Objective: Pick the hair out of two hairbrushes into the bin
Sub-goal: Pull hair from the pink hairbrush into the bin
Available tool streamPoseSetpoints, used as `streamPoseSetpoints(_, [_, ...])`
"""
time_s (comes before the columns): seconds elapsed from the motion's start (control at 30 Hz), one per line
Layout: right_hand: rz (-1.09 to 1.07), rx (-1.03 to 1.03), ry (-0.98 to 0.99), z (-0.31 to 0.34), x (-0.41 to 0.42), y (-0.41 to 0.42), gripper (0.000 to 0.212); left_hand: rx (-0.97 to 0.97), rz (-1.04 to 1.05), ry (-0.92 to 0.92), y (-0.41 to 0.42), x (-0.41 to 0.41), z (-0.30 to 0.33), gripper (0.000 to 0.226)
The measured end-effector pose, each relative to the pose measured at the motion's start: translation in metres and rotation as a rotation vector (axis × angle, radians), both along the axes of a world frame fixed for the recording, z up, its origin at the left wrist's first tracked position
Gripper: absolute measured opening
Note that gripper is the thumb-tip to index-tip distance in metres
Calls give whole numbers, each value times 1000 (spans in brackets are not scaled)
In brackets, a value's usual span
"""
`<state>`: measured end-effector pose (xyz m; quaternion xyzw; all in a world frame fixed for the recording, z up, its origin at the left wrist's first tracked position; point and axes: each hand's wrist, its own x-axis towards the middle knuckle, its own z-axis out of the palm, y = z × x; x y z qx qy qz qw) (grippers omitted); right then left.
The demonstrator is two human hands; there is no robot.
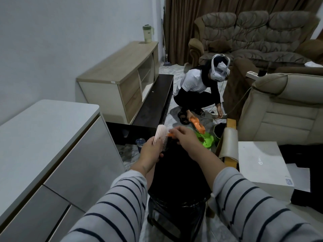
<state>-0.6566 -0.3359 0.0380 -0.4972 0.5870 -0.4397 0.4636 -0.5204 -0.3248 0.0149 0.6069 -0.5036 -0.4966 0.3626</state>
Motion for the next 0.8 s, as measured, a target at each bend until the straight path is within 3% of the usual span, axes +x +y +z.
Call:
streamPoseSetpoints(0.13, [11, 74, -427, 7, 3, -1, 22, -5, -16, 9, 1, -1, -1, 20])
streamPoseSetpoints(0.27, [-74, 135, -549, 8, 1, -3, 24, 38, 7, 37, -1, 0, 0, 18])
streamPoseSetpoints(0.4, [-121, 138, -302, 3, -8, -1, 24, 139, 120, 213, -4, 3, 4, 23])
streamPoseSetpoints(0.53, [-33, 86, 223, -7, -18, 3, 17, 174, 201, 341, -7, 3, 8, 29])
streamPoseSetpoints(0.73, [155, 87, 861, -30, -37, 9, 23, 235, 262, 435, -15, 6, 11, 43])
streamPoseSetpoints(0.8, [277, 139, 859, -28, -36, 6, 31, 248, 261, 467, -16, 6, 11, 45])
